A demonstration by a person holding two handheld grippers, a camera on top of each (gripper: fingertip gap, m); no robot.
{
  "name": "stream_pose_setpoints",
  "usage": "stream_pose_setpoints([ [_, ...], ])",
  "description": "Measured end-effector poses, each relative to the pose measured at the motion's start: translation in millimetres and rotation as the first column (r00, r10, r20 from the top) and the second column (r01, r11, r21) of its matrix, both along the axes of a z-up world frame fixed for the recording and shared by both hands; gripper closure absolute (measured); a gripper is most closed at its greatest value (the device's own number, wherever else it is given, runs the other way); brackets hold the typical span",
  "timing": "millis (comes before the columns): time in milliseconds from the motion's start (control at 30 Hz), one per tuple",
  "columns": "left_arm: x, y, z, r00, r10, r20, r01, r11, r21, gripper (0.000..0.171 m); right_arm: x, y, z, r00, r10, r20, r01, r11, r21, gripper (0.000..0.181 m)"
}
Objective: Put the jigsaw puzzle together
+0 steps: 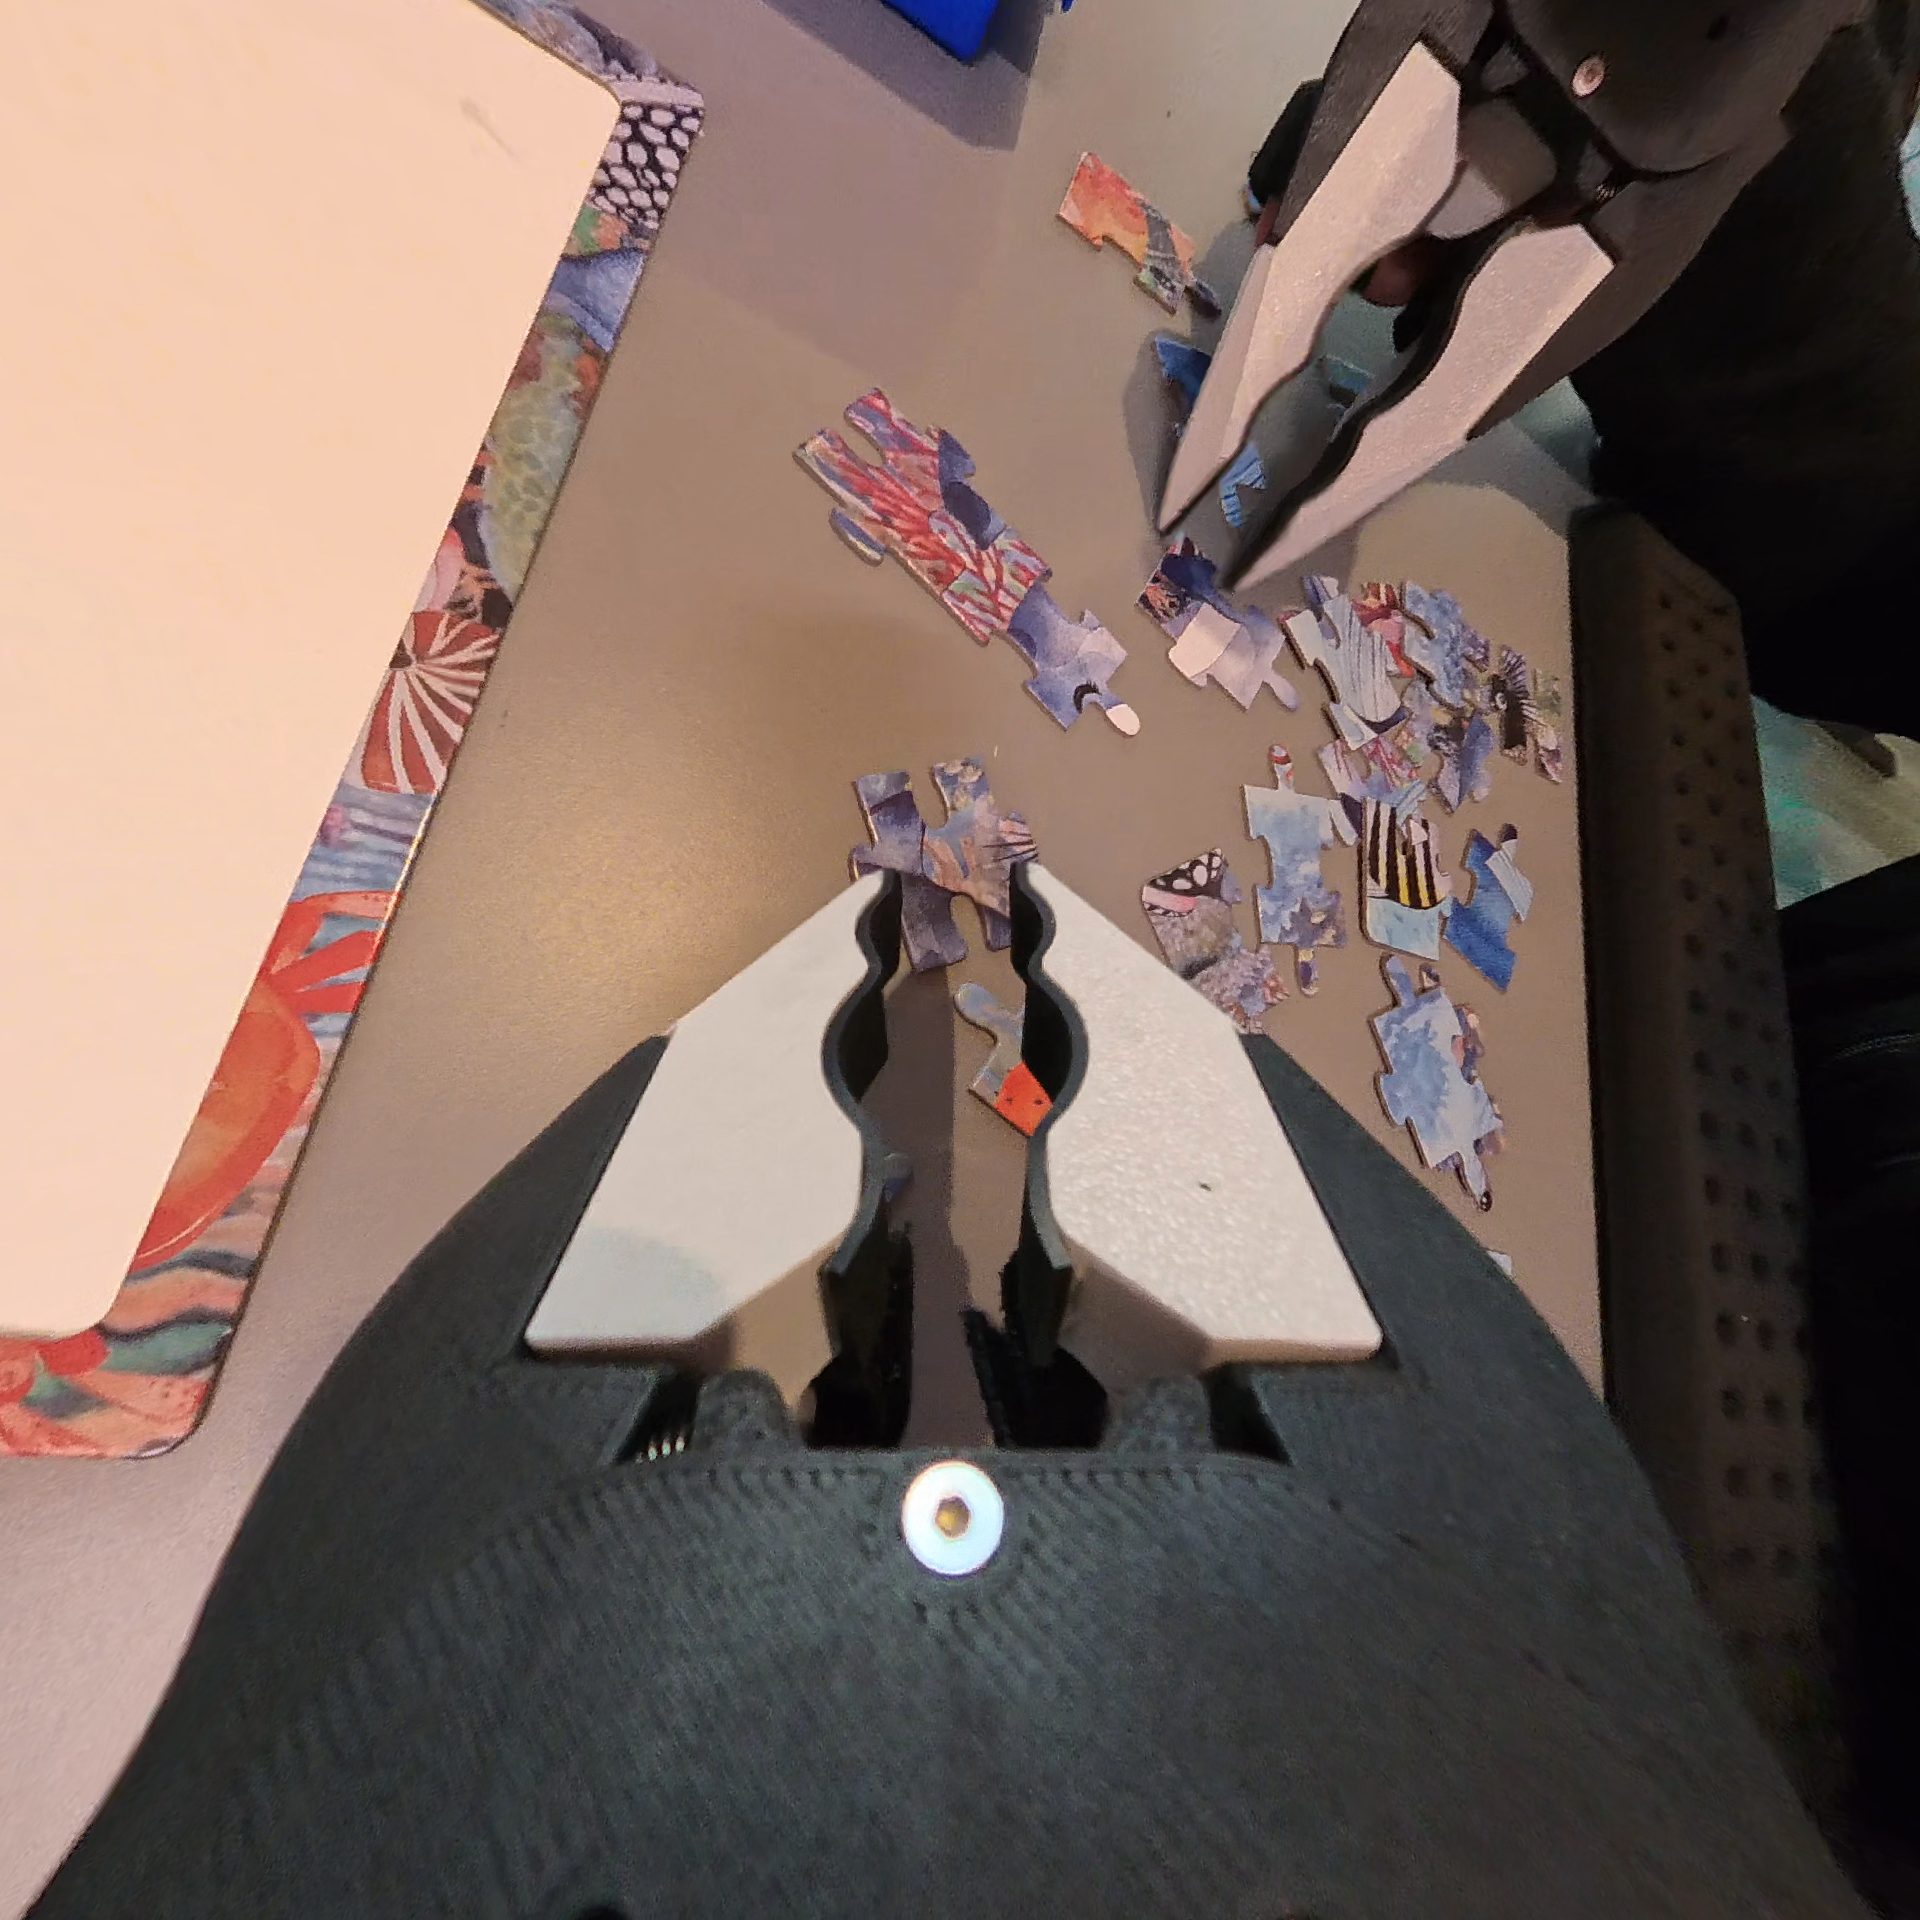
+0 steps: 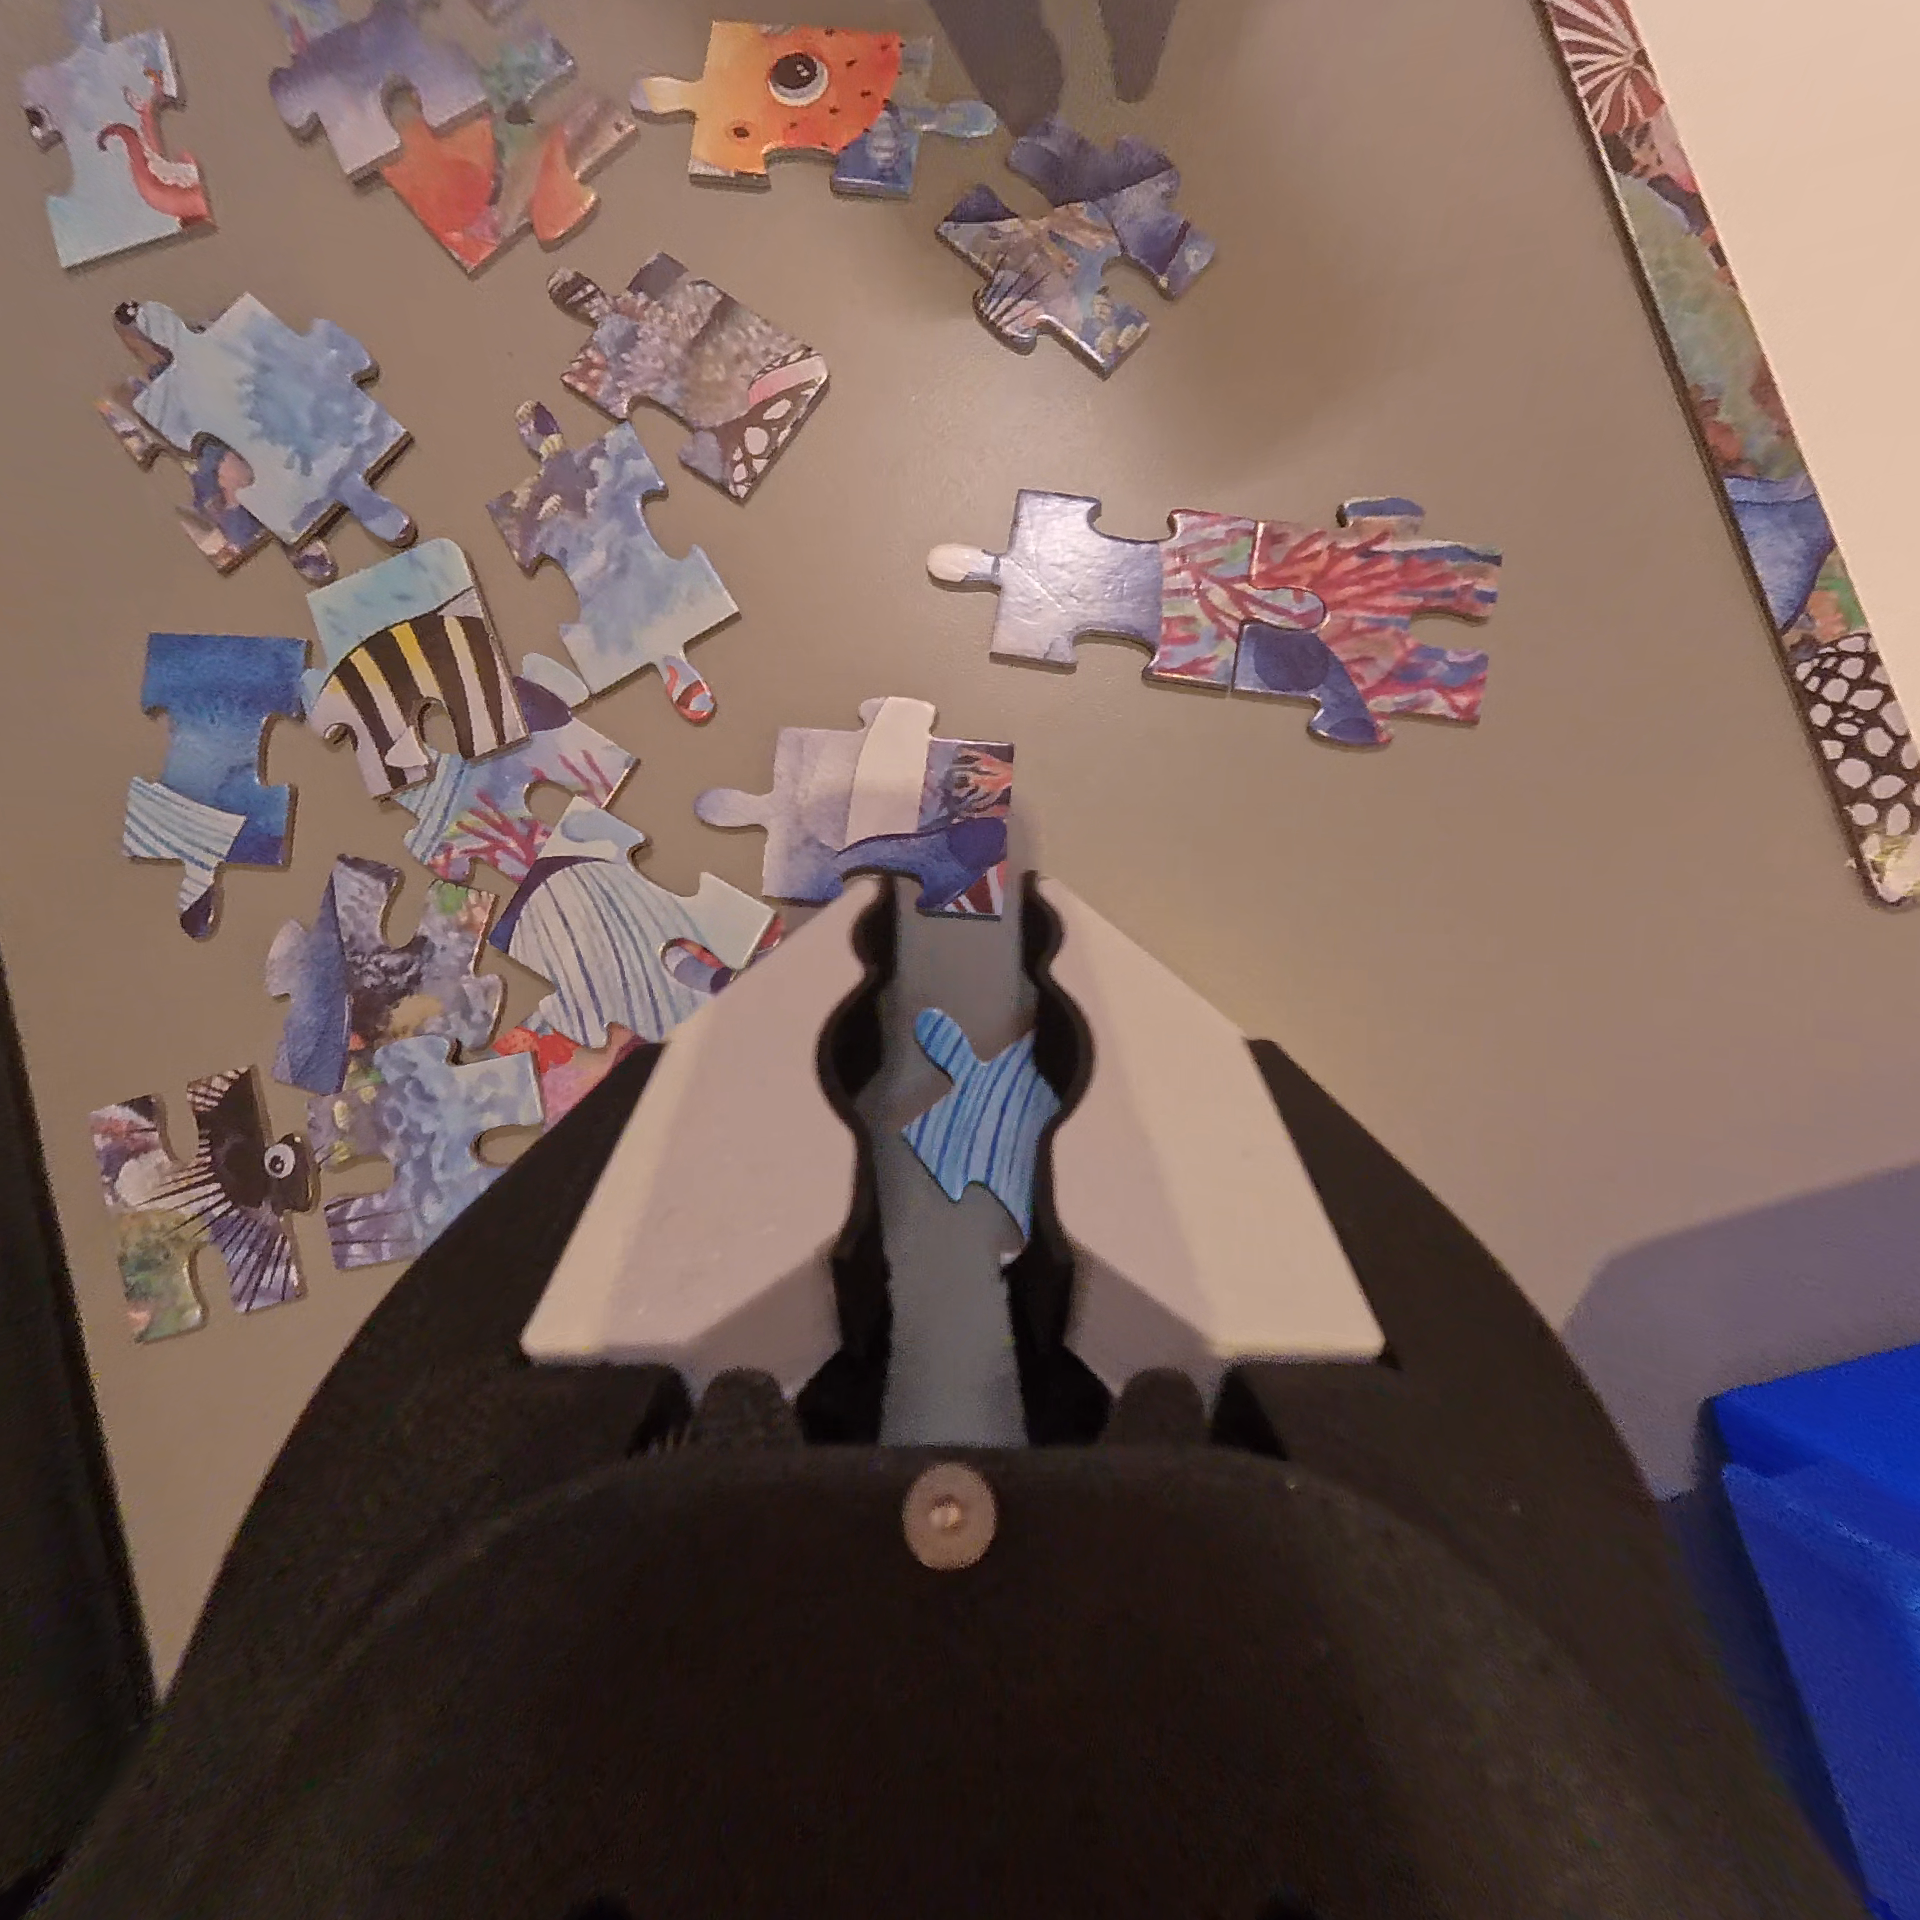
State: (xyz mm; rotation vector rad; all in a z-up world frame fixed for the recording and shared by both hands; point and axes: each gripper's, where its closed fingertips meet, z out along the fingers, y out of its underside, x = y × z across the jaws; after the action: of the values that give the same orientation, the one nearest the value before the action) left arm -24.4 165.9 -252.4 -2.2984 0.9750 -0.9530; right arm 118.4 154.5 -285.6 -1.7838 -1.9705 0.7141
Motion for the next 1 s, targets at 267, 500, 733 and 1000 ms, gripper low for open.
stream_pose_setpoints([
  [267,12.0,-5.4,7.6,0.994,-0.056,-0.094,0.067,0.991,0.118,0.149,-1.0,-18.4,-0.6,0.998,0.055,0.018,-0.055,0.998,0.008,0.133],
  [500,24.2,-9.6,7.0,0.987,-0.086,-0.139,0.109,0.980,0.164,0.149,-3.0,-15.2,-1.0,0.999,0.037,0.018,-0.038,0.999,0.038,0.138],
  [733,38.0,-12.1,6.9,0.979,-0.125,-0.163,0.158,0.965,0.211,0.150,-2.8,1.1,1.5,1.000,-0.012,0.007,0.011,0.994,0.112,0.138],
  [1000,62.9,-16.5,-5.2,0.954,-0.204,-0.219,0.253,0.940,0.231,0.148,-12.1,18.4,2.3,0.997,-0.069,-0.020,0.071,0.987,0.142,0.138],
])
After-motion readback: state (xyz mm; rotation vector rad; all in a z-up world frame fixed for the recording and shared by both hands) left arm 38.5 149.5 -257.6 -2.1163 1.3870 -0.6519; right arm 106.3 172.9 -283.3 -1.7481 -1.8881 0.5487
